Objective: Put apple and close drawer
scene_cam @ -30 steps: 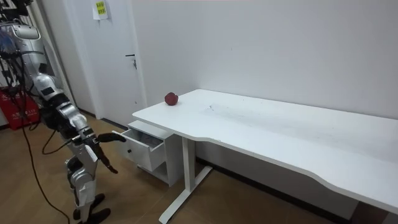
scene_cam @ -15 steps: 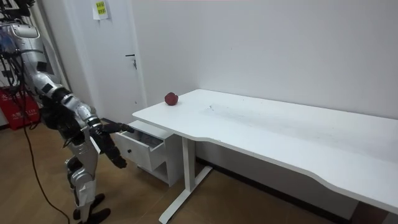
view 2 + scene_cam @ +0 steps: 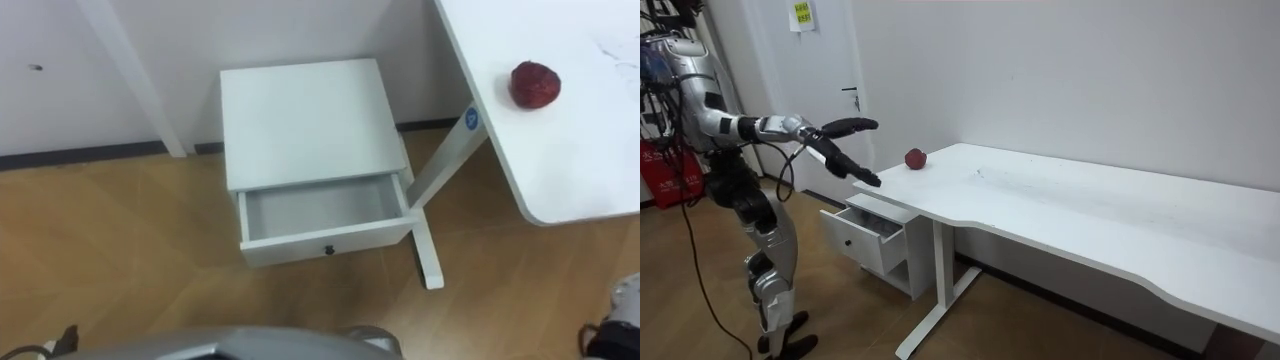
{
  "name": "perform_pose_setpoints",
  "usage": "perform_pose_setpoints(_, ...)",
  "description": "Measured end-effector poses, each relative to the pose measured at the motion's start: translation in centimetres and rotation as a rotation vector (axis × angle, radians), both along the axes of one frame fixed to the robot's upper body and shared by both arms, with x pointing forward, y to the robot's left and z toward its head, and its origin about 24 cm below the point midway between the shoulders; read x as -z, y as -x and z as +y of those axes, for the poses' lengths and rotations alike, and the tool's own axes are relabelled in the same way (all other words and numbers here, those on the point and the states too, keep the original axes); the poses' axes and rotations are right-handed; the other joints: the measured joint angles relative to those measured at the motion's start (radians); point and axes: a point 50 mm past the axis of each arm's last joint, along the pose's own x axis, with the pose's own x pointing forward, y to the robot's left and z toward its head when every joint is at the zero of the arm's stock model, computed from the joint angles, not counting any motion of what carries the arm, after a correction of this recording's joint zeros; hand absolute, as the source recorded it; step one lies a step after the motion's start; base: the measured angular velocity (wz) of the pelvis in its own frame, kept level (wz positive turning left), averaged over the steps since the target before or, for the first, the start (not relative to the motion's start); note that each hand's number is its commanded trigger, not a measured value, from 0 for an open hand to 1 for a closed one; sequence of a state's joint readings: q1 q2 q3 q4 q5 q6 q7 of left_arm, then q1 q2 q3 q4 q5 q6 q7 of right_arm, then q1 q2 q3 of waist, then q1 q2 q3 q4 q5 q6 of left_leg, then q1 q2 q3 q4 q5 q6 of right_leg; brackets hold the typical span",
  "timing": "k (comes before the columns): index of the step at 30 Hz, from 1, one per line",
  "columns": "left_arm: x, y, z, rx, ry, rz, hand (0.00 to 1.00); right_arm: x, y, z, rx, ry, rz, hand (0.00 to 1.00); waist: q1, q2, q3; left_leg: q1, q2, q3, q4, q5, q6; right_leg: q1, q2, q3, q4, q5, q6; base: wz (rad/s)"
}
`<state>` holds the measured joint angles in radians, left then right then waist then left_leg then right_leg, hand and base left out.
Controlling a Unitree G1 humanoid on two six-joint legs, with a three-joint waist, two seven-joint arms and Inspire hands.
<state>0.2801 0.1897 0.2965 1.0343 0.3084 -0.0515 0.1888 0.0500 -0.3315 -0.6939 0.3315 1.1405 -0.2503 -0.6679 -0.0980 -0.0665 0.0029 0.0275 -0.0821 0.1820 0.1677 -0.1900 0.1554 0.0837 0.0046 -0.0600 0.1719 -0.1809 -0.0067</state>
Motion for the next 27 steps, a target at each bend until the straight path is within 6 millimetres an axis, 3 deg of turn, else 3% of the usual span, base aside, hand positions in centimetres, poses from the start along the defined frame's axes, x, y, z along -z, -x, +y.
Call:
perform_pose_setpoints(5, 0.1, -1.1, -0.4, 0.035, 0.014, -0.012, 0.0, -1.4, -1.5, 0.5, -0.03, 0.195, 0.221, 0.0, 0.021, 0.001, -0.001, -0.018, 0.0, 0.001, 0.004, 0.0, 0.0, -0.018, 0.001, 0.001, 0.001, 0.0, 0.0, -0.01)
perform_pose_setpoints(13, 0.1, -1.1, -0.5, 0.052, 0.015, -0.011, 0.0, -2.9, -4.3, 1.7, -0.171, 0.442, 0.399, 0.0, 0.037, 0.002, -0.0007, -0.014, 0.0, 0.005, 0.0, 0.0, 0.0, -0.013, -0.001, 0.003, -0.004, -0.002, 0.003, -0.01)
perform_pose_setpoints(21, 0.1, -0.8, -0.4, 0.051, 0.015, 0.004, 0.0, -2.1, -6.1, 3.1, -0.397, 0.522, 0.47, 0.0, 0.071, -0.018, 0.0108, -0.006, 0.0, 0.006, -0.004, 0.0, 0.0, -0.009, -0.001, -0.007, -0.004, -0.002, 0.003, 0.0)
perform_pose_setpoints(27, -0.2, -0.2, 0.4, 0.078, 0.005, 0.043, 0.0, -1.8, -8.3, 3.7, -0.626, 0.682, 0.611, 0.0, 0.078, -0.027, 0.0059, -0.005, 0.0, 0.002, 0.001, 0.0, 0.0, 0.002, -0.004, -0.031, -0.005, -0.002, 0.003, 0.03)
